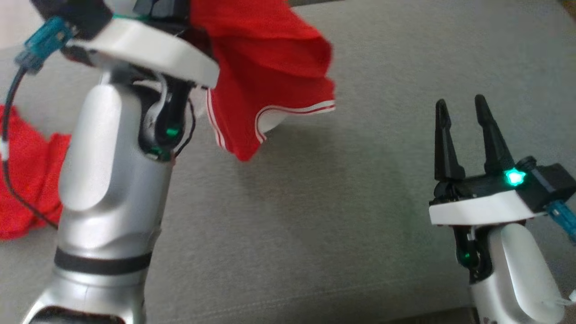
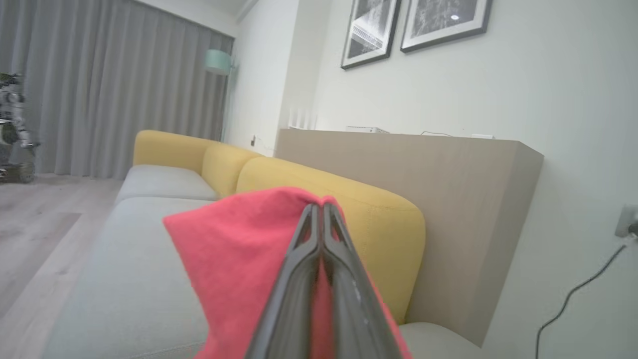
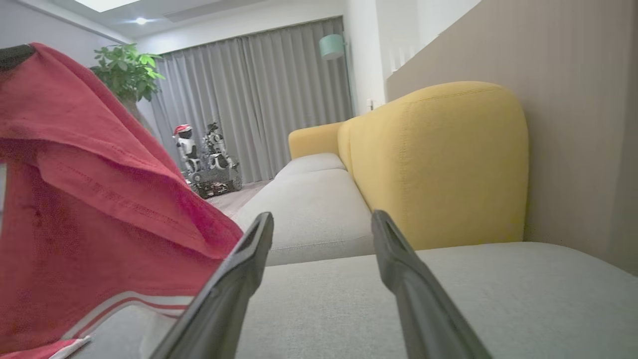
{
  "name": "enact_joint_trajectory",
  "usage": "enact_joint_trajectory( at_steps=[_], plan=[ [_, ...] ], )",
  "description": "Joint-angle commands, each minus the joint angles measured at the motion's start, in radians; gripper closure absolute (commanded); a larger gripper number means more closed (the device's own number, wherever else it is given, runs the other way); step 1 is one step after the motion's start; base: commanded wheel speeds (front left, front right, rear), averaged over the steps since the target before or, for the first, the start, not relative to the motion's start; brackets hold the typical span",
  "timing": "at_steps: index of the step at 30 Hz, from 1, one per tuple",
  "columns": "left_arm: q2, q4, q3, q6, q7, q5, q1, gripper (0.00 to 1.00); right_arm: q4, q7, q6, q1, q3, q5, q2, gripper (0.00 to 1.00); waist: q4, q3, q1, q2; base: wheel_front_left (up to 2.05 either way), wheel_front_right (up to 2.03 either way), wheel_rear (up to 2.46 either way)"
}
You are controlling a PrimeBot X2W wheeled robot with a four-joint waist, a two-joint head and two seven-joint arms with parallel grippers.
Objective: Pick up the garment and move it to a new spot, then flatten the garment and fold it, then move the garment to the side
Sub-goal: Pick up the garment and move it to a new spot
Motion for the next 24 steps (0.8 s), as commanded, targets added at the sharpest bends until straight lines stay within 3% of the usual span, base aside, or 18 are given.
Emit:
enact_joint_trajectory(
  at_steps=[1,7,13,15,16,20,24],
  plan=[
    [0.017,-0.009,0.007,0.011,-0.009,-0.008,-0.071,1.0,-0.032,-0.014,0.008,-0.042,0.026,0.013,-0.002,0.0,-0.07,0.034,0.0001,-0.0001,0.0,0.0,0.0],
    [0.012,0.101,-0.101,0.055,-0.059,-0.032,-0.1,1.0,-0.027,-0.023,0.008,-0.059,0.041,0.034,-0.002,0.0,-0.149,0.068,0.0001,-0.0001,0.0,0.0,0.0],
    [0.012,0.211,-0.366,0.137,-0.154,-0.222,-0.092,1.0,-0.011,-0.029,0.008,-0.073,0.04,0.058,-0.002,0.0,-0.224,0.092,0.0001,-0.0001,0.0,0.0,0.0],
    [0.012,0.221,-0.472,0.156,-0.173,-0.285,-0.086,0.49,-0.005,-0.03,0.008,-0.077,0.036,0.062,-0.002,0.0,-0.241,0.094,0.0001,-0.0001,0.0,0.0,0.0],
    [0.012,0.219,-0.525,0.159,-0.18,-0.32,-0.084,0.0,-0.002,-0.031,0.008,-0.078,0.031,0.063,-0.002,0.0,-0.246,0.095,0.0001,-0.0001,0.0,0.0,0.0],
    [0.012,0.21,-0.689,0.177,-0.202,-0.411,-0.094,0.0,-0.004,-0.031,0.008,-0.079,0.008,0.064,-0.002,0.0,-0.249,0.094,0.0001,-0.0001,0.0,0.0,0.0],
    [0.012,0.225,-0.737,0.202,-0.218,-0.458,-0.111,0.0,-0.003,-0.031,0.008,-0.071,-0.014,0.054,-0.002,0.0,-0.221,0.082,0.0001,-0.0001,0.0,0.0,0.0]
  ],
)
